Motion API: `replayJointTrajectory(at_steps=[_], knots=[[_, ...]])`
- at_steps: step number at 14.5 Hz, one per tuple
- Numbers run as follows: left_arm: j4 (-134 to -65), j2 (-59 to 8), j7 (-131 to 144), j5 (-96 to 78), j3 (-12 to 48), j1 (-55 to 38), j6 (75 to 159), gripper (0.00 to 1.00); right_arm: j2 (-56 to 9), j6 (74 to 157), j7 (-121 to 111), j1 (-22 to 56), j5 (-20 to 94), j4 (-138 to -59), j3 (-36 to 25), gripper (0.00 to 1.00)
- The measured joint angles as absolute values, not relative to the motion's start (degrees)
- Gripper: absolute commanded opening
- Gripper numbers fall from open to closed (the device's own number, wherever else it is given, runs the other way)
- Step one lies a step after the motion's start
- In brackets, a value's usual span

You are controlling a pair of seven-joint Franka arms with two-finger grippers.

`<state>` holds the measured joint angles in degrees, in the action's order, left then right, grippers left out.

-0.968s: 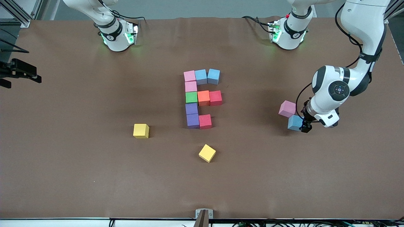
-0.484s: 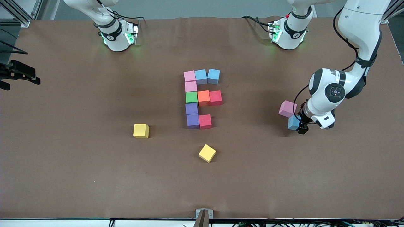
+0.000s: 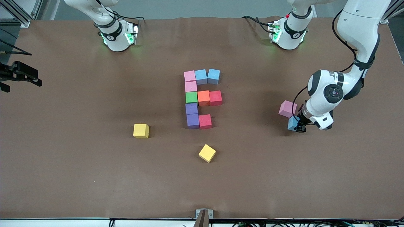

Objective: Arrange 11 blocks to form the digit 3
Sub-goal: 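Lower the left gripper and grasp the blue cube, then carry the blue cube to the group with the left gripper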

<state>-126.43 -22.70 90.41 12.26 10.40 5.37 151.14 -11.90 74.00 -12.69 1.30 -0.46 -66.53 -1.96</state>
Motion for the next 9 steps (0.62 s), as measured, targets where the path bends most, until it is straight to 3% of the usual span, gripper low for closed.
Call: replayJointTrajectory(at_steps=[9], knots=[[-114.8, -22.6, 104.1, 12.0, 14.3, 2.2, 144.7, 0.27, -11.8, 74.4, -12.9, -0.7, -0.7, -66.5, 1.0, 1.00]])
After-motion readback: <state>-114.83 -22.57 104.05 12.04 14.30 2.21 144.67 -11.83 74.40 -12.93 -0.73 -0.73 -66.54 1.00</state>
